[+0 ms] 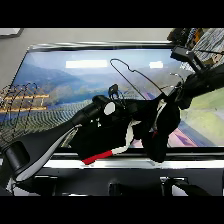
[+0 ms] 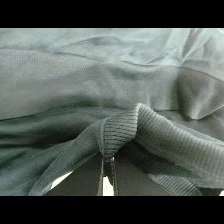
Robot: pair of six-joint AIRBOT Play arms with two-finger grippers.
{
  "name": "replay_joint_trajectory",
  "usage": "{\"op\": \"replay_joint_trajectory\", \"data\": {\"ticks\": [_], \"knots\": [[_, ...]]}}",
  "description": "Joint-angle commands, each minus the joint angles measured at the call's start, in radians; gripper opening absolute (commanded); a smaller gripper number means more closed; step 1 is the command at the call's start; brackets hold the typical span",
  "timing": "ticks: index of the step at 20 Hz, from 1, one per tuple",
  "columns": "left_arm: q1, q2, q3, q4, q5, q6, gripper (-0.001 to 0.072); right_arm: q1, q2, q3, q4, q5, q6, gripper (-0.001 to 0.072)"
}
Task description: Fold the clothes and pants, and hang the long-sleeved shirts on hangers.
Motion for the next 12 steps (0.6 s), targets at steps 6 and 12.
{"op": "replay_joint_trajectory", "data": {"ticks": [6, 12], "knots": [[0.079, 0.060, 0.000, 0.000, -0.127, 0.128, 0.0030, 0.001, 0.009, 0.000, -0.003, 0.071, 0.079, 0.0029], [0.200, 0.115, 0.004, 0.000, -0.177, 0.231, 0.0030, 0.001, 0.021, -0.009, -0.022, 0.091, 0.185, 0.0028]]}}
